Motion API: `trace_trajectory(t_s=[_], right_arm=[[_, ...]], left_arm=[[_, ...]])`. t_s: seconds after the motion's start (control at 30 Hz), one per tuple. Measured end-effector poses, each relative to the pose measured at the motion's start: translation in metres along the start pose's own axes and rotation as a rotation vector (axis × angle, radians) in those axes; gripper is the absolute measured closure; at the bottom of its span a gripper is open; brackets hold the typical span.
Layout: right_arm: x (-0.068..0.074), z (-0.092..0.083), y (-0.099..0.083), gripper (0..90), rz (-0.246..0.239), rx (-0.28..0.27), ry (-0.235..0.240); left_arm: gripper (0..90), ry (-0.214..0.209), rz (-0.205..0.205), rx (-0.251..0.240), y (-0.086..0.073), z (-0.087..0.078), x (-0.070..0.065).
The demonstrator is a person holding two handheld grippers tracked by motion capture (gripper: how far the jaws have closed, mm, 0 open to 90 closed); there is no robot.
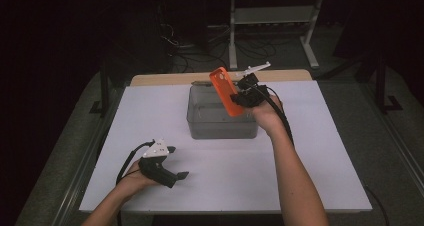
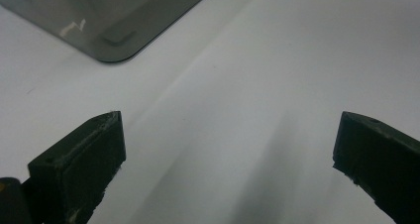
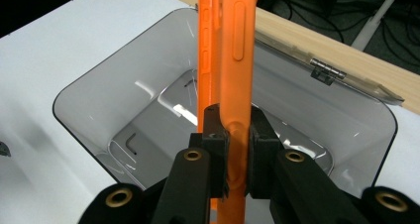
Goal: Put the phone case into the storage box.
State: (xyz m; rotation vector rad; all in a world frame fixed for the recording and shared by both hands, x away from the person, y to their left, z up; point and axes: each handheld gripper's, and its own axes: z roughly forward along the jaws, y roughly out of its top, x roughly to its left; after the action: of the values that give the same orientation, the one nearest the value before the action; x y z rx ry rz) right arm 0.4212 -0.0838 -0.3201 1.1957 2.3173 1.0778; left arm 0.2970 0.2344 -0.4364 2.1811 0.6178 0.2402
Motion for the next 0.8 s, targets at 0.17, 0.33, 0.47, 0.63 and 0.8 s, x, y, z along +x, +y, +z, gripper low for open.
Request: trace_trajectory(t_s=[0.17, 0.33, 0.47, 0.63, 0.8], right_arm=[[-0.004, 0.005, 0.002, 80.7, 0.008, 0.04, -0.007], [-0.006, 0.008, 0.004, 80.6, 0.002, 0.085, -0.012], [-0.006, 0.012, 0.006, 80.5, 0.001, 0.129, -0.015], [-0.006, 0.019, 0.009, 80.4, 0.004, 0.186, -0.02], [-0.005, 0.026, 0.013, 80.3, -0.001, 0.236, -0.025]], left_arm=[[0.0, -0.002, -0.005, -0.001, -0.001, 0.0, 0.001], [0.0, -0.004, -0.007, 0.003, -0.001, 0.001, 0.001], [0.0, -0.008, -0.009, 0.003, -0.001, 0.002, 0.0], [0.0, -0.011, -0.008, 0.004, -0.002, 0.001, 0.001], [0.0, -0.017, -0.014, 0.0, -0.002, 0.001, 0.002]])
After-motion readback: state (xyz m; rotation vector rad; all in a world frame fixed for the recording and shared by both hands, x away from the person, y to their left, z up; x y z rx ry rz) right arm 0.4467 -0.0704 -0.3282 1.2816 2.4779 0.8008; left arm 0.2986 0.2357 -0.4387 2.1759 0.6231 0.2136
